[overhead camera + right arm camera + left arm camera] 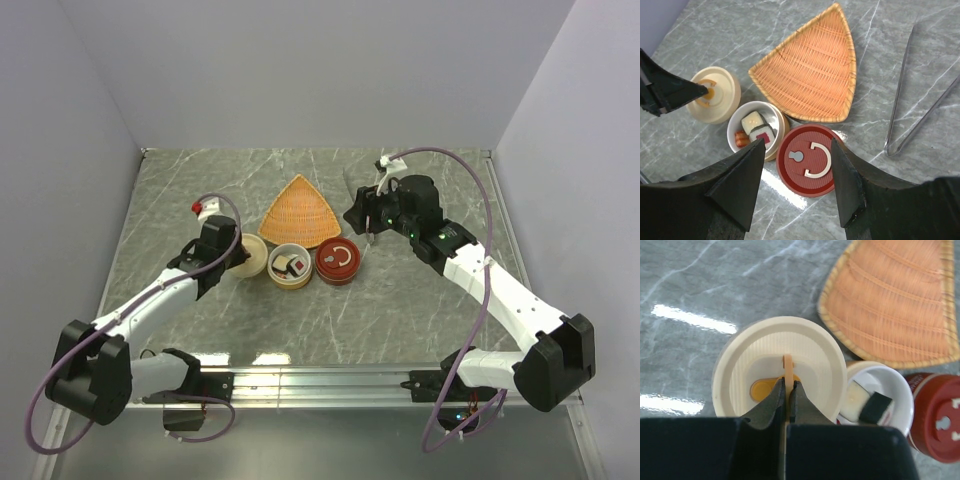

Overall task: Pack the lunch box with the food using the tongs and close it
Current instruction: Put the lid back on the lunch box

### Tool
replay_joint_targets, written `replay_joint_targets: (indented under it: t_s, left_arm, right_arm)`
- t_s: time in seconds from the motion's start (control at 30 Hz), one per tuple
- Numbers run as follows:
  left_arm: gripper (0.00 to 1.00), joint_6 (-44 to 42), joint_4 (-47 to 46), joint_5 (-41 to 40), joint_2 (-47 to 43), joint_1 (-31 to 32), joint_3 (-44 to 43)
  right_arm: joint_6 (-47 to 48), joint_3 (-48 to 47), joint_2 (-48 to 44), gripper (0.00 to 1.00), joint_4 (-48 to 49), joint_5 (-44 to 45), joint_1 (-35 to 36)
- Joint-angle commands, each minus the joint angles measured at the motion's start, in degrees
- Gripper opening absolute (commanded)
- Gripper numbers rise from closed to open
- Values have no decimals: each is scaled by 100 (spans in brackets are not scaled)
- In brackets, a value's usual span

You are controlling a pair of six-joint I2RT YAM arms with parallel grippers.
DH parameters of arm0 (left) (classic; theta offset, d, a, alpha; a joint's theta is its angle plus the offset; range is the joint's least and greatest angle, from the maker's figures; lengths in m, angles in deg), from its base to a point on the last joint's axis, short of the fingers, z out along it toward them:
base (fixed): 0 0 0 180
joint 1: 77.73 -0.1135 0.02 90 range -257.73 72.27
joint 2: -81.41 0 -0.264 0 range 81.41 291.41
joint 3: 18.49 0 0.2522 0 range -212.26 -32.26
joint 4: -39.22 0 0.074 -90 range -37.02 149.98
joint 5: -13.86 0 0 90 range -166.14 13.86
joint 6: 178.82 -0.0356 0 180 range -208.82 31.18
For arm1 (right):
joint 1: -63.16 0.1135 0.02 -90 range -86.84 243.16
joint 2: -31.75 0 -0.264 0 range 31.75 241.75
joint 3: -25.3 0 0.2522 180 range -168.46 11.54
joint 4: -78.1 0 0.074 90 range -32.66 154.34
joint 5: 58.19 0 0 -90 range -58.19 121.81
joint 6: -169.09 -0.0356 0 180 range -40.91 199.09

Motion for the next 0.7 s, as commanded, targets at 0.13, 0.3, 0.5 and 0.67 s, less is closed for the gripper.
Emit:
replay_joint_targets:
  t_s: [0.13,0.3,0.5,0.67]
  left_arm:
    - [0,-83,74,70,-242,572,-511]
    - [0,-57,-110,343,-14,827,-669]
    - [0,-74,-31,79,31,1197,-898]
    - [0,-74,-57,149,293,1346,-1021]
  right_arm:
    - [-27,42,-150,62,231,-77,-60]
    - [-36,51,-168,62,231,-68,-60]
    - [-53,77,-221,62,240,-77,-60]
    - [-45,68,-195,62,240,-121,-60]
